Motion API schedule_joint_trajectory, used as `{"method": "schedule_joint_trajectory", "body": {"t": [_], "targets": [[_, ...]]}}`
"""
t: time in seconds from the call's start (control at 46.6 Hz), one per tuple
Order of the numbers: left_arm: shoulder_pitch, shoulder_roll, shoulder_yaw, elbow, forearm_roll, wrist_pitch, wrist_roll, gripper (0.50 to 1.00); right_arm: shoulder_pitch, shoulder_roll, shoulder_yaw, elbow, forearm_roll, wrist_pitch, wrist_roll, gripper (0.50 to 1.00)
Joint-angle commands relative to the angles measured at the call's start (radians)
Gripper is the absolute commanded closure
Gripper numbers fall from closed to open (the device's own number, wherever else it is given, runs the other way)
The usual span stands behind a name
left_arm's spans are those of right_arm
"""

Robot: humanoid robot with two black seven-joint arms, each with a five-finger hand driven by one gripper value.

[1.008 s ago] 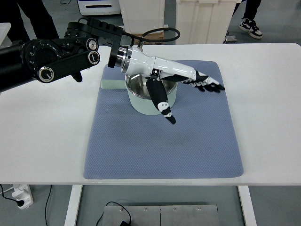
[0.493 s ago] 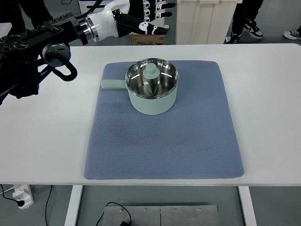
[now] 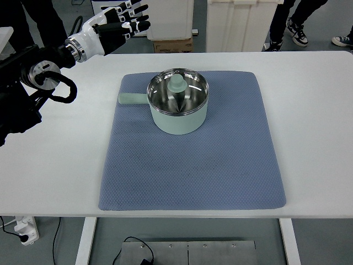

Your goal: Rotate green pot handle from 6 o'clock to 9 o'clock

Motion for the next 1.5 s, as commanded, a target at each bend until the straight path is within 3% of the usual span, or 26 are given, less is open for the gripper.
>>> {"method": "schedule_joint_trajectory", "body": {"t": [0.0,0.279,0.729,1.48], "targets": [[0.033,-0.001,-0.049,0.011,0.0,0.03,0.003,0.5,0.0,0.0,0.0,0.0,0.0,0.0,0.0,0.5],[0.132,-0.018,-0.172,0.012,-0.006,0.125,-0.003,0.5,0.001,0.0,0.001,-0.001,0.0,0.0,0.0,0.5],[0.209,-0.033,-0.218,0.014,-0.011,0.178,-0.039,0.5,0.009,0.0,0.001,0.0,0.0,0.002,0.0,0.5],[0.258,-0.045,-0.225,0.028,-0.009,0.185,-0.122,0.5,0.009,0.0,0.003,0.0,0.0,0.002,0.0,0.5]]}}
